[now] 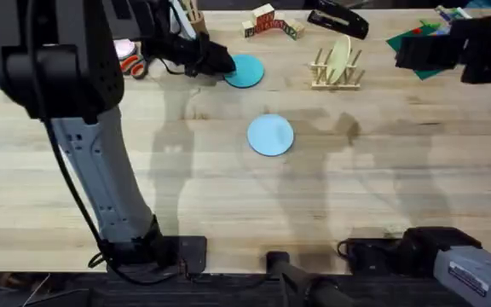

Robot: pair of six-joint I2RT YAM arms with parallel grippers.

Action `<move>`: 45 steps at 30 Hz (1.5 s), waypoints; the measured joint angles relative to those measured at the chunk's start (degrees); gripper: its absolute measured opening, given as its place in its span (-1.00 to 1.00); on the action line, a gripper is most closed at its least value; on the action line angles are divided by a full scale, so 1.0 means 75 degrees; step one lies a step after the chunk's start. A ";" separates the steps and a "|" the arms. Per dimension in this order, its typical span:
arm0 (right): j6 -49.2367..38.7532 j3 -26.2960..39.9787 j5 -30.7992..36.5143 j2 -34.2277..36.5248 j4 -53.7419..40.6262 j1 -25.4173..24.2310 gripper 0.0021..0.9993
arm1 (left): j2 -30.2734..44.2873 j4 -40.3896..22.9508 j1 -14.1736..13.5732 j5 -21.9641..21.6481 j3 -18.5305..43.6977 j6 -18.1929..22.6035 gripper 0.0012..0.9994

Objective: Pick up the plates from the table one by one and place each into a slot on the dish rack.

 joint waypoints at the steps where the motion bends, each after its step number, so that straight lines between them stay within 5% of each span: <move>1: 0.0000 0.0000 0.0000 -0.0002 -0.0003 0.0000 0.99 | 0.0070 0.0011 0.0000 0.0104 0.0000 0.0000 -0.92; 11: 0.0000 0.0000 0.0000 -0.0001 -0.0026 0.0000 0.99 | 0.0419 0.0061 0.0020 0.0648 0.0128 0.0000 -0.92; 24: 0.0390 0.0015 -0.0414 0.0392 0.0379 0.0137 0.99 | 0.0419 0.0061 0.0020 0.0658 0.0128 0.0000 -0.92; 32: 0.0643 0.0804 -0.0691 0.2236 0.1090 0.1297 0.99 | 0.0419 0.0061 0.0020 0.0658 0.0128 0.0000 -0.92; 45: 0.0824 0.3569 -0.0752 0.5739 0.1110 0.2339 0.99 | 0.0419 0.0061 0.0020 0.0663 0.0128 0.0000 -0.92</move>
